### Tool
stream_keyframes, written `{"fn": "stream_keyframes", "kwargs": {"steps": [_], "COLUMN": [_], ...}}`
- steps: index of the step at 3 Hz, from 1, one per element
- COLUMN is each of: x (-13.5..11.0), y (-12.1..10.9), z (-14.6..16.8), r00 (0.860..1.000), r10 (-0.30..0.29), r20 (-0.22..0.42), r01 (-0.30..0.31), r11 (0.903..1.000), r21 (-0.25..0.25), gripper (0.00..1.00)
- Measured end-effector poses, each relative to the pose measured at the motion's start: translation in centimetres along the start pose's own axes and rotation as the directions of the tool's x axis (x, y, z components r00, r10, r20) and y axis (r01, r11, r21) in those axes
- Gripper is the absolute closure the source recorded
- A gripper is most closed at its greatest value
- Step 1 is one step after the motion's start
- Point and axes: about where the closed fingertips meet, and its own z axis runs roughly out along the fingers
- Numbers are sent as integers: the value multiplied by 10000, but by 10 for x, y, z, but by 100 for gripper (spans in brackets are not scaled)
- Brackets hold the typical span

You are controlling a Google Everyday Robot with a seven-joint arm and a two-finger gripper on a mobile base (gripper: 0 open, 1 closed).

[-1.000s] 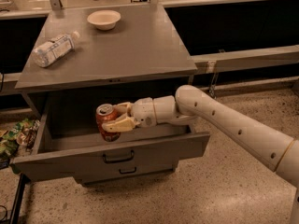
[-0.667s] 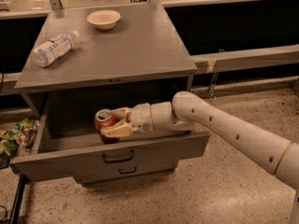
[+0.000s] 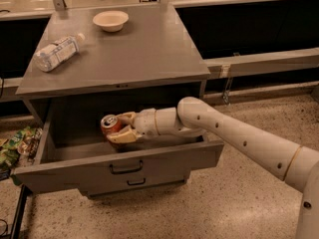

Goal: Place coke can into top drawer

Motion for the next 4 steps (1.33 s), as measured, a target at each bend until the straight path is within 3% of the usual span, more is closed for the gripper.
{"fn": "stream_keyframes", "kwargs": {"steps": [1, 2, 3, 4], "x": [9, 3, -14, -42], "y": [-6, -11, -19, -29], "z": [12, 9, -20, -77], "r00": [9998, 9998, 9987, 9980], "r10": [-26, -42, -140, 100], "r20": [-177, -190, -483, -621], "r01": [28, 50, 204, 99], "r11": [9999, 9992, 9907, 9499], "r21": [100, 388, 1348, 3124], "gripper": [23, 2, 12, 42]}}
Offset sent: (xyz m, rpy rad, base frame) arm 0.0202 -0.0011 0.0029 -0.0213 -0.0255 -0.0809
